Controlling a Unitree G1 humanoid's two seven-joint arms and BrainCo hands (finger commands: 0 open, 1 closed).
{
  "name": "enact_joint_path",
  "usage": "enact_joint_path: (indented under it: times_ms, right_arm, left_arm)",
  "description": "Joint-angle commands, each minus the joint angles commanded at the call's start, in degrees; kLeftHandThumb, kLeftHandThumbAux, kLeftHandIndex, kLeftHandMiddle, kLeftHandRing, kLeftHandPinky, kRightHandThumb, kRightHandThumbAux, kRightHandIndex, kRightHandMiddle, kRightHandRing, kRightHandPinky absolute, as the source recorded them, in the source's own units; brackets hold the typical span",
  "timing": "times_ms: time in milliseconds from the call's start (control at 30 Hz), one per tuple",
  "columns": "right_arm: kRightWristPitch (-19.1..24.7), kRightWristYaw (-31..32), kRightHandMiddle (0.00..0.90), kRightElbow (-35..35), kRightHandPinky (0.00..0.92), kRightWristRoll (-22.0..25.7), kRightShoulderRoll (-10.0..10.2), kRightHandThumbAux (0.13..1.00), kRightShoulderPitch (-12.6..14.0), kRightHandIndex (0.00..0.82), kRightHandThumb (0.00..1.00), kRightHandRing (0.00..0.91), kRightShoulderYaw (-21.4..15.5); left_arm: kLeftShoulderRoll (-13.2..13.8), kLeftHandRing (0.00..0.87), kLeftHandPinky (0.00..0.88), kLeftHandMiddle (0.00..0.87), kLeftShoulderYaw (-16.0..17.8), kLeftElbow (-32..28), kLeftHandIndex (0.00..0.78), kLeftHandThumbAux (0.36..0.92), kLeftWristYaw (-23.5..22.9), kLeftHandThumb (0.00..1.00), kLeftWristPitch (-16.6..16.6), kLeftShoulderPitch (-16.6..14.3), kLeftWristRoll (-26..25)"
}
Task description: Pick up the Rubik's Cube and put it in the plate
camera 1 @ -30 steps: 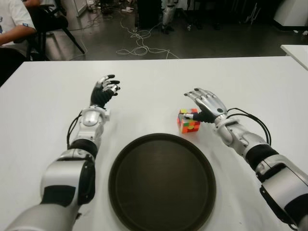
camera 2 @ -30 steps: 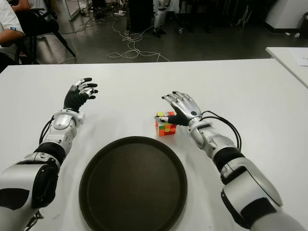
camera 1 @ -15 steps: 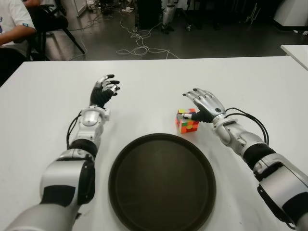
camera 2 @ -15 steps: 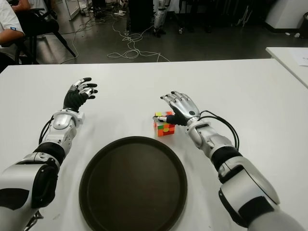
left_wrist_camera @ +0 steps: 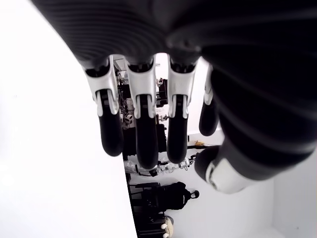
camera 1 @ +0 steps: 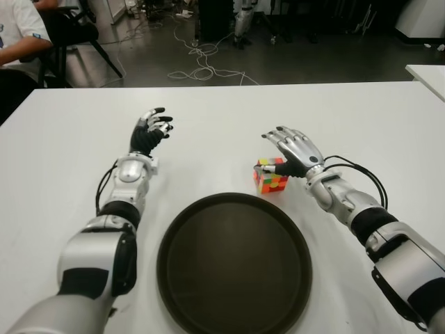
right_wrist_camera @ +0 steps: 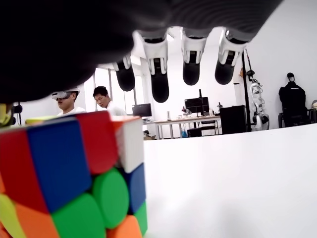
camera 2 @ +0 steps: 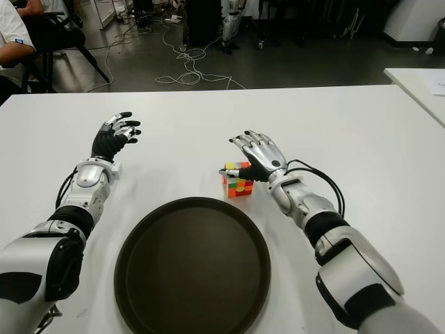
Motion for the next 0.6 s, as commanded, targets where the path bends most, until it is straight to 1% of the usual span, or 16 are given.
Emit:
enact_joint_path:
  times_ms: [133, 467, 600]
  right_arm:
    - [-0.14, 0.3, 0.0, -0.21, 0.0, 0.13, -0.09, 0.18, -0.04, 0.002, 0.126, 0.0, -0.06]
    - [0.05, 0.7, 0.0, -0.67, 0.0, 0.36, -0.11, 0.171, -0.09, 0.019, 0.116, 0.0, -0.29]
    - [0.18, 0.14, 0.0, -0.92, 0.0, 0.27, -0.12, 0.176, -0.02, 0.006, 0.118, 0.0, -0.34]
  left_arm:
    - [0.0, 0.321, 0.326, 0.32, 0.1, 0.05, 0.217, 0.72, -0.07, 0.419, 0.11, -0.07, -0.21]
    - [-0.02, 0.319, 0.334, 0.319, 0.32, 0.0, 0.221, 0.733, -0.51, 0.46, 0.17, -0.21, -0.51]
    - [-0.03, 0.318, 0.335, 0.316, 0.45, -0.02, 0.219, 0.732, -0.45, 0.467, 0.32, -0.2, -0.63]
